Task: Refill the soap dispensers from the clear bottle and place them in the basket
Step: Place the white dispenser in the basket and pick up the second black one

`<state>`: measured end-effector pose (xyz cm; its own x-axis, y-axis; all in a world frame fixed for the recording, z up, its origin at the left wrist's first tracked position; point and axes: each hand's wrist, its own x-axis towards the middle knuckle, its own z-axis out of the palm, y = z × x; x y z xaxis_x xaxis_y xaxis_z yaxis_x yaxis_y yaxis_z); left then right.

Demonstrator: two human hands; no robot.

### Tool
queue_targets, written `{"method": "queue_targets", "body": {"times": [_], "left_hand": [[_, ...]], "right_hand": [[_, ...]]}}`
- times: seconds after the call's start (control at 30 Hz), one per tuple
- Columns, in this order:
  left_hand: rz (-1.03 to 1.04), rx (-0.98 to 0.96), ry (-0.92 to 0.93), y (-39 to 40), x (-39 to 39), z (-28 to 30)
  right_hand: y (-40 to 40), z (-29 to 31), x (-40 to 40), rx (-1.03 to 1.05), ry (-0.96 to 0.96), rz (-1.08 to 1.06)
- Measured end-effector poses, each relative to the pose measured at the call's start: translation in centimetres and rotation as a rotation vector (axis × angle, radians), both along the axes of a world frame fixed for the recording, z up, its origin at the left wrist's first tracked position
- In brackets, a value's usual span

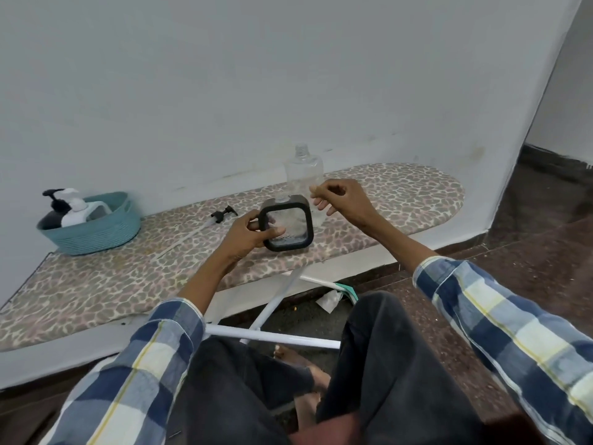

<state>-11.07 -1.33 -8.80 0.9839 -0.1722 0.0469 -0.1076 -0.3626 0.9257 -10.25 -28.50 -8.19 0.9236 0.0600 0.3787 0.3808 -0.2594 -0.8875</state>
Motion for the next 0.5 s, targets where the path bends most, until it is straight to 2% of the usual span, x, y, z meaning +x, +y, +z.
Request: {"method": "queue_targets", "body": {"times": [0.13, 0.2, 0.37, 0.5], "left_hand": [[0.184, -0.083, -0.063, 2.5, 0.2, -1.3], [0.291, -0.09, -0.117, 3.6, 0.7, -2.0], [0.48, 0.021, -0.206, 4.9, 2.2, -2.9], [0.489, 0.01, -0.225, 4.6, 2.7, -4.2]], "right_hand": [[0.9, -0.7, 1.1, 0.002, -0.16, -0.227], [1.2, -1.3, 2.0, -0.028, -0.171, -0.28], [1.7, -3.2, 4.1, -0.157, -0.036, -0.322], [2.3, -3.9, 4.9, -0.206, 0.062, -0.238]]}}
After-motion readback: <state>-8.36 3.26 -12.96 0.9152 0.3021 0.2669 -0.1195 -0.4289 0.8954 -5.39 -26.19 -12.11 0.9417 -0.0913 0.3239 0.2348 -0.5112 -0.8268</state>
